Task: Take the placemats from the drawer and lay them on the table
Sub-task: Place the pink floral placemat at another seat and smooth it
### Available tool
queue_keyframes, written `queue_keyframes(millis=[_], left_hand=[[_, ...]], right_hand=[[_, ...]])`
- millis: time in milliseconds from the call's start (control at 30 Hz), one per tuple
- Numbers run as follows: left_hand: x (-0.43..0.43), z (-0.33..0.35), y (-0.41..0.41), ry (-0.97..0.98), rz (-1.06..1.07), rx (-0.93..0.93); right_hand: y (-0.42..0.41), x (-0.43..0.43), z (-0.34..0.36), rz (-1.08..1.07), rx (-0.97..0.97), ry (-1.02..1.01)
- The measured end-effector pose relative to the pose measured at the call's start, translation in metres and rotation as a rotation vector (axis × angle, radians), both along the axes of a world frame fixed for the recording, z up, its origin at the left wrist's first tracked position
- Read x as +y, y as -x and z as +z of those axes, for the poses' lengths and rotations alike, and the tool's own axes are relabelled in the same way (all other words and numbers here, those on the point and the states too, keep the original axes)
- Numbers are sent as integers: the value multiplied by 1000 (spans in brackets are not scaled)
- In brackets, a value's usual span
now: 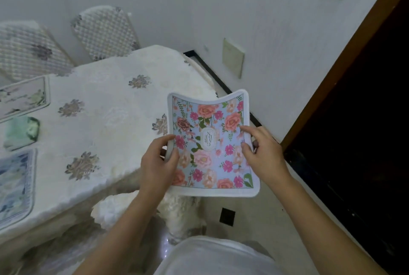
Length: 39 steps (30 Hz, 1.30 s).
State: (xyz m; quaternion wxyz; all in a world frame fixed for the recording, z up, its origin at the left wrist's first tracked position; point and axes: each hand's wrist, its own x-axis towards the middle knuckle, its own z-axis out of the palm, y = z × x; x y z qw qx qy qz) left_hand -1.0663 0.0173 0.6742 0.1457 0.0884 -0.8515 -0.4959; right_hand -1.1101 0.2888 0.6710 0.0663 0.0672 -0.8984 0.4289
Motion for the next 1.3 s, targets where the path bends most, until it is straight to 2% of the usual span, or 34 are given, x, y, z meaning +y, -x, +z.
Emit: queue_keyframes(millis=[200,367,533,733,900,1300], left_hand=[[7,-7,60,42,68,17],[0,-15,92,70,271,-28],[-23,-17,87,59,531,-59],[-69,-23,52,11,759,-99],[-122,-37,54,-34,806,-110],[-251,-121,134,-14,608,-218]], right_hand=[[80,4,-9,59,-13,-5],[160,-18,-22,219,-34,15],[220,-69,-34,453,-33,-12],[237,-159,-47,728,-76,-15],[250,-213,-55,783,-72,-54],[289,-282,-117,595,-122,-192]])
